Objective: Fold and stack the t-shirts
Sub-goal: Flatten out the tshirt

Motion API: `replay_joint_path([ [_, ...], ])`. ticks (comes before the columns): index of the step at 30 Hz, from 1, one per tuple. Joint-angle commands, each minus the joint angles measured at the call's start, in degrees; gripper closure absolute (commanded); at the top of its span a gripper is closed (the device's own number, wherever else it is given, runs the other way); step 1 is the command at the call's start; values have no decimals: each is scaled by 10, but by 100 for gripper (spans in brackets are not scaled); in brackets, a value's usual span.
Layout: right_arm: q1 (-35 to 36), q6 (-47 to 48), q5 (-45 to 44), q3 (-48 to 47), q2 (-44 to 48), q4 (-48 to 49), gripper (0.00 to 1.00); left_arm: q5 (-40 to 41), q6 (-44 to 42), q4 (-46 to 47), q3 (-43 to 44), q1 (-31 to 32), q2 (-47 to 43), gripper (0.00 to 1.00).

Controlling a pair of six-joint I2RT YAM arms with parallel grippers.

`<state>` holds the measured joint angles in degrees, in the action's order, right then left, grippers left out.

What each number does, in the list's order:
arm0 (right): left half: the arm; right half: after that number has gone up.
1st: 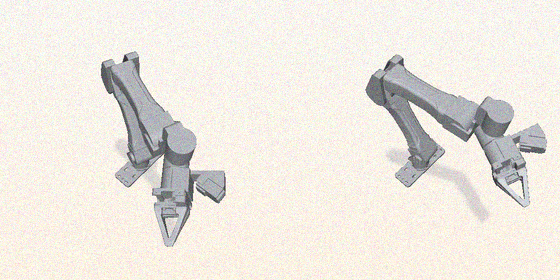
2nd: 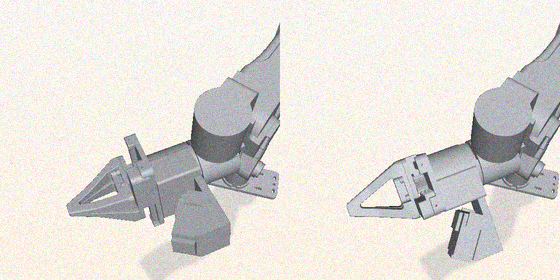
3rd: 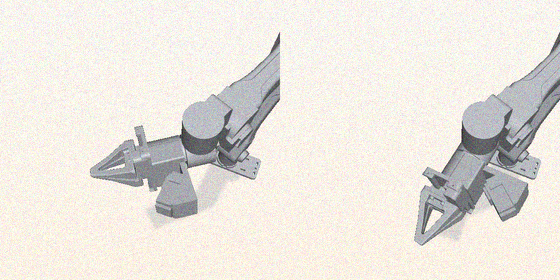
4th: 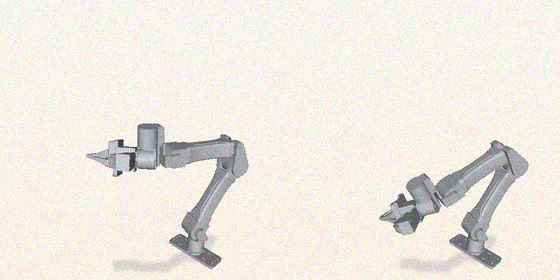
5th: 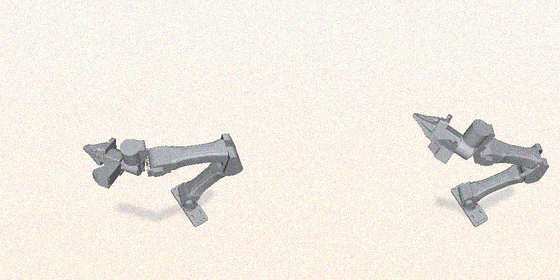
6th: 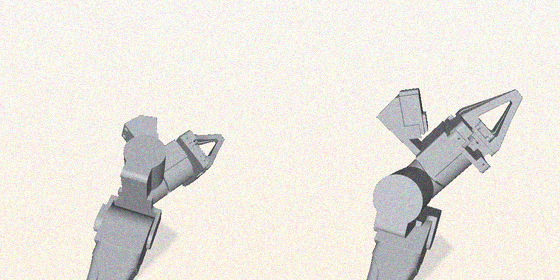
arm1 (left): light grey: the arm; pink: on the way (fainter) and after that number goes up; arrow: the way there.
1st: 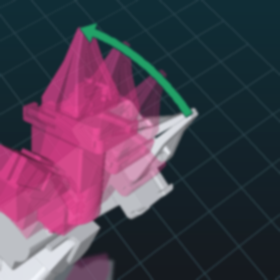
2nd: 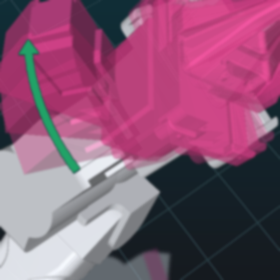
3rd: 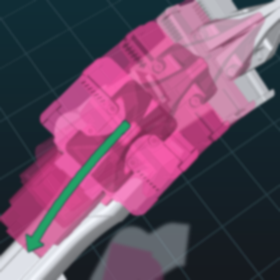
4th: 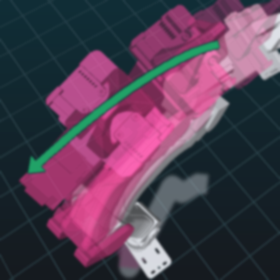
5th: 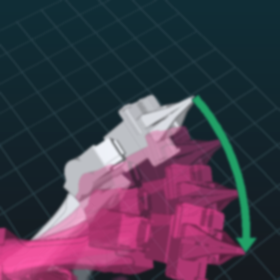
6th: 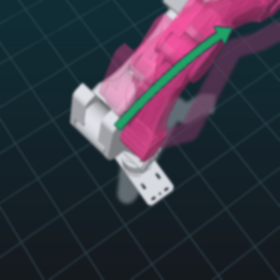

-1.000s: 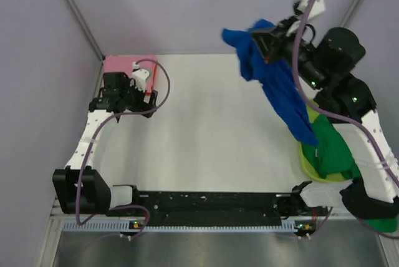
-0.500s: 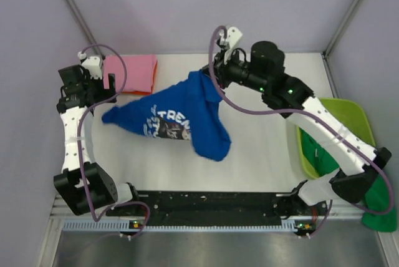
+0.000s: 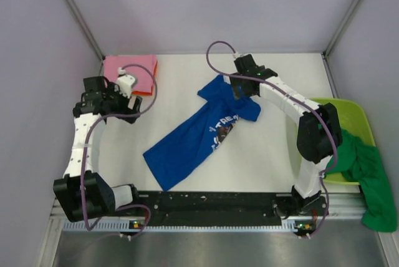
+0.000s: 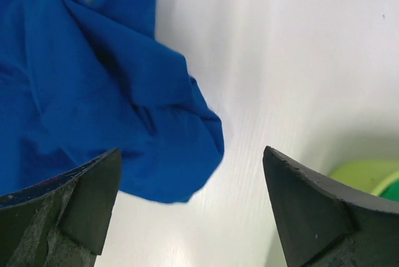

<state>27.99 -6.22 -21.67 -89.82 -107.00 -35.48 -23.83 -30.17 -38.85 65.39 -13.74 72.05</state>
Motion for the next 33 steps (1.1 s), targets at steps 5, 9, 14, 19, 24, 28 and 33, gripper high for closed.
replay_joint_path([
  [5,9,-40,55,187,149,31,11,19,-131,-142,-127,232,-62,7],
  [9,8,-33,62,212,115,83,11,73,-102,-98,-163,258,-22,7],
  [14,8,-20,59,186,32,115,11,119,-73,-83,-152,258,83,16],
  [19,3,-34,42,173,-8,118,33,37,-98,-122,-154,258,122,40],
  [24,-3,-36,23,188,22,119,89,15,-100,-119,-156,258,128,84],
  [28,-3,-30,1,192,77,108,100,21,-75,-116,-135,258,136,100],
  [33,-3,-19,-21,191,222,82,100,77,-33,-125,-49,248,64,100],
])
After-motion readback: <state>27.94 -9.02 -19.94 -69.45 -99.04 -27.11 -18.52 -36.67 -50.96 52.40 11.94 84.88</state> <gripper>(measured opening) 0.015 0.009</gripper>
